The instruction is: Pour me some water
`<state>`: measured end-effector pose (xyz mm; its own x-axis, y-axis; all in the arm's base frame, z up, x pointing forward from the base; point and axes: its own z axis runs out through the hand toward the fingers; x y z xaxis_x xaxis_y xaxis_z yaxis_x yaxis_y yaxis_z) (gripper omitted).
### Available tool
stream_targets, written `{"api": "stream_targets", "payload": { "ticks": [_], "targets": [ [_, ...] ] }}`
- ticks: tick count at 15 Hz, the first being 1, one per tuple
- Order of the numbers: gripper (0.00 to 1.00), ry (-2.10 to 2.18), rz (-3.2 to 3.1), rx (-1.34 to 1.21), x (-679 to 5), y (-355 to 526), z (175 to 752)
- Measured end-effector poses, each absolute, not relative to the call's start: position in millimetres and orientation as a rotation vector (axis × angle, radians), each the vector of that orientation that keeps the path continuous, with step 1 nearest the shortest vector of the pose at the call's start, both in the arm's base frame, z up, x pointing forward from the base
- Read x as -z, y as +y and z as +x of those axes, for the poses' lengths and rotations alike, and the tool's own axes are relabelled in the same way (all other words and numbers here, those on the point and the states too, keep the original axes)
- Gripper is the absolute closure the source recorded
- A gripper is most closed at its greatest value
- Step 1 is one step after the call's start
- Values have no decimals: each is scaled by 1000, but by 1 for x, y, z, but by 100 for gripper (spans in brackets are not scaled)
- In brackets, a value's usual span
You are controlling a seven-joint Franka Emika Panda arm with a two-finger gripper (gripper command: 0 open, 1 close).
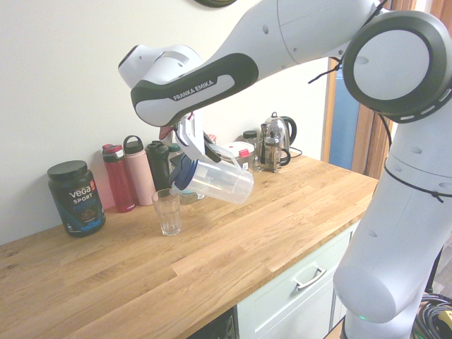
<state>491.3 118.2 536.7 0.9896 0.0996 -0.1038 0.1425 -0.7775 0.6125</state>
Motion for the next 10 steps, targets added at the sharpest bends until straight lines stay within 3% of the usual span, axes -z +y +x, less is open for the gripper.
{"api": "stream_targets", "payload": {
  "ticks": [10],
  "targets": [
    [100, 161, 2420, 103, -528, 128, 528]
  ]
}}
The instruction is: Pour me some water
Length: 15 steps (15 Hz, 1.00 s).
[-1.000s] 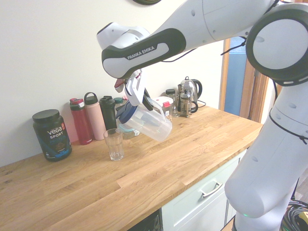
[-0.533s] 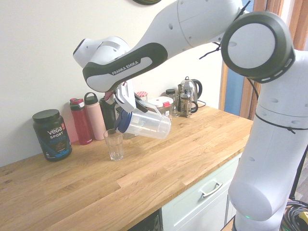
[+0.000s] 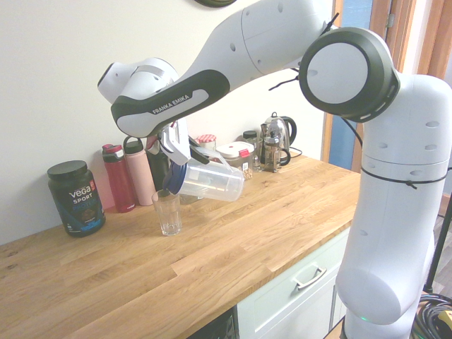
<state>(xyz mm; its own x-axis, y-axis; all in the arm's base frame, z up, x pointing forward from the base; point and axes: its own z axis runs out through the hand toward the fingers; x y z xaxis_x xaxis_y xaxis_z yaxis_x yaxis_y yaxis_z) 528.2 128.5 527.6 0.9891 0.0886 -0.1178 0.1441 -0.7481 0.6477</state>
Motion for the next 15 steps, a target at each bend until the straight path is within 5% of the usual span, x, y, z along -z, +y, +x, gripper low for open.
{"api": "stream_targets", "payload": {
  "ticks": [9, 15],
  "targets": [
    [100, -222, 2828, -87, -627, 63, 463],
    [100, -696, 2960, -116, -614, -46, 418]
  ]
}}
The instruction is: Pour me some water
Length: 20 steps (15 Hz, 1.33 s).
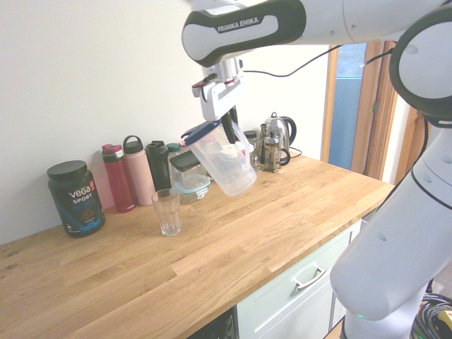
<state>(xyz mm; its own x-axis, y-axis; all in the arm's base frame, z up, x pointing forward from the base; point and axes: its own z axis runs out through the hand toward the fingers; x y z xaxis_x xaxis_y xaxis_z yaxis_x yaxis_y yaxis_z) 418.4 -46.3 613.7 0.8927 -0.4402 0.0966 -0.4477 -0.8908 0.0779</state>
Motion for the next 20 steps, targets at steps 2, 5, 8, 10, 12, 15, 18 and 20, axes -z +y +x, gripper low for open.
{"api": "stream_targets", "payload": {
  "ticks": [2, 5, 8, 10, 12, 15, 18, 20],
  "targets": [
    [100, -860, 2978, -160, -593, -70, 404],
    [100, -1080, 2954, -269, -546, -97, 387],
    [100, -1273, 2901, -425, -509, -122, 375],
    [100, -1385, 2853, -551, -498, -129, 374],
    [100, -1483, 2793, -684, -493, -134, 374],
    [100, -1618, 2680, -887, -476, -134, 369],
    [100, -1742, 2545, -1032, -464, -138, 363],
    [100, -1764, 2523, -1019, -459, -143, 364]
  ]
}}
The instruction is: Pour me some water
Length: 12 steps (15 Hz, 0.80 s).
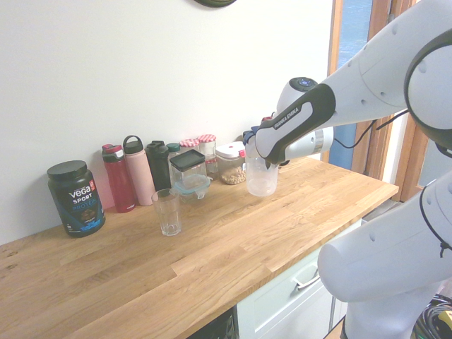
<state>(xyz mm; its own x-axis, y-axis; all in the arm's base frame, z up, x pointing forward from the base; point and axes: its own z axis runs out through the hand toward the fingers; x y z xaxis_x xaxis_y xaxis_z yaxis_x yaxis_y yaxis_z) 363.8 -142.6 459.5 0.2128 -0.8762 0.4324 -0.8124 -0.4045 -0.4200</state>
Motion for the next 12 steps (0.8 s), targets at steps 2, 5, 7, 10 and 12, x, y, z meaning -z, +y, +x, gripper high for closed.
{"api": "stream_targets", "payload": {
  "ticks": [2, 5, 7, 10, 12],
  "targets": [
    [100, 1669, -2366, 914, -450, -144, 366],
    [100, 1676, -2355, 850, -438, -140, 371],
    [100, 1678, -2349, 820, -435, -137, 372],
    [0, 1676, -2349, 814, -435, -137, 372],
    [0, 1678, -2352, 807, -435, -137, 372]
  ]
}}
